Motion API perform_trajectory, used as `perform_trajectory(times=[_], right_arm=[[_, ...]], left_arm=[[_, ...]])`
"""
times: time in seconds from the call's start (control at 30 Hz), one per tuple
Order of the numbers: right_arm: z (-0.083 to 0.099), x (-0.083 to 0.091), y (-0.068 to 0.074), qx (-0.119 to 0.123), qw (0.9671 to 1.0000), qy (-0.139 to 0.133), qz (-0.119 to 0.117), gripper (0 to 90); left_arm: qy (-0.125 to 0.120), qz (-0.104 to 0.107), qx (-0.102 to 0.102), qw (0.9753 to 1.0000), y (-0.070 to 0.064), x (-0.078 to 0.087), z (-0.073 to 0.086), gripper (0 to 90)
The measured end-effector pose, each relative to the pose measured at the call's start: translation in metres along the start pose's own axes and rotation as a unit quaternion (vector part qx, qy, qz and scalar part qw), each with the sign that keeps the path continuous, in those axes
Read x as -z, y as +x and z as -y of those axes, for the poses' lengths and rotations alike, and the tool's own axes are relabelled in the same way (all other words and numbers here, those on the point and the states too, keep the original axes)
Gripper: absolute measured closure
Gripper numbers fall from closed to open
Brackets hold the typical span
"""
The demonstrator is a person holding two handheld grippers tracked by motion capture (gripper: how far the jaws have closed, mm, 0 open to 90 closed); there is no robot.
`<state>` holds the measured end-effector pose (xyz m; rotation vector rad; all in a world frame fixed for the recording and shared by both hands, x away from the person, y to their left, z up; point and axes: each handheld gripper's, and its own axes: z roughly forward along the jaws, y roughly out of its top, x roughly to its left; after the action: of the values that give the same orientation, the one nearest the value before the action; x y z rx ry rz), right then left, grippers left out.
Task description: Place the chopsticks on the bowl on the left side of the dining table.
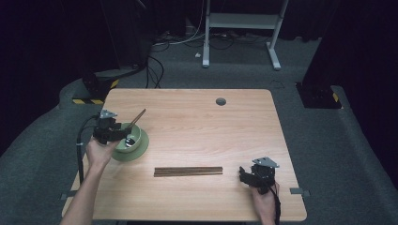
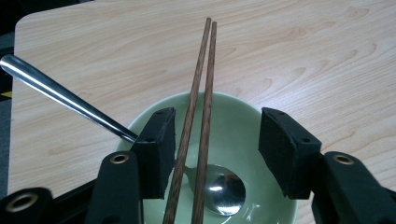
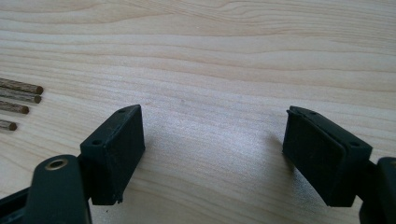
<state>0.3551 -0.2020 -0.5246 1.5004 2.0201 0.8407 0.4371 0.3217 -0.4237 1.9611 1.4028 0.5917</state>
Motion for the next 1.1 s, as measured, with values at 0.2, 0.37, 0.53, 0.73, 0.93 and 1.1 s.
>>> perform_trajectory(times=[0.2, 0.37, 0.53, 0.73, 0.93, 1.1], right_arm=[[0.000, 0.000, 0.000, 0.000, 1.0000, 0.000, 0.000, 20.3], [0.000, 0.000, 0.000, 0.000, 1.0000, 0.000, 0.000, 20.3], [0.000, 0.000, 0.000, 0.000, 1.0000, 0.000, 0.000, 20.3], [0.000, 0.000, 0.000, 0.000, 1.0000, 0.000, 0.000, 20.3], [0.000, 0.000, 0.000, 0.000, 1.0000, 0.000, 0.000, 20.3], [0.000, 0.000, 0.000, 0.001, 1.0000, 0.000, 0.000, 20.4]], left_arm=[[0.003, 0.006, -0.004, 1.0000, -0.004, -0.002, -0.014, 44.0], [0.007, 0.009, 0.003, 0.9999, -0.006, -0.008, -0.024, 42.1], [0.007, 0.010, 0.004, 0.9999, -0.009, -0.015, -0.033, 40.0], [0.015, 0.004, 0.006, 0.9999, -0.014, -0.026, -0.042, 37.2], [0.018, 0.001, 0.009, 0.9998, -0.018, -0.037, -0.045, 36.3], [0.032, -0.007, 0.020, 0.9993, -0.015, -0.047, -0.044, 35.8]])
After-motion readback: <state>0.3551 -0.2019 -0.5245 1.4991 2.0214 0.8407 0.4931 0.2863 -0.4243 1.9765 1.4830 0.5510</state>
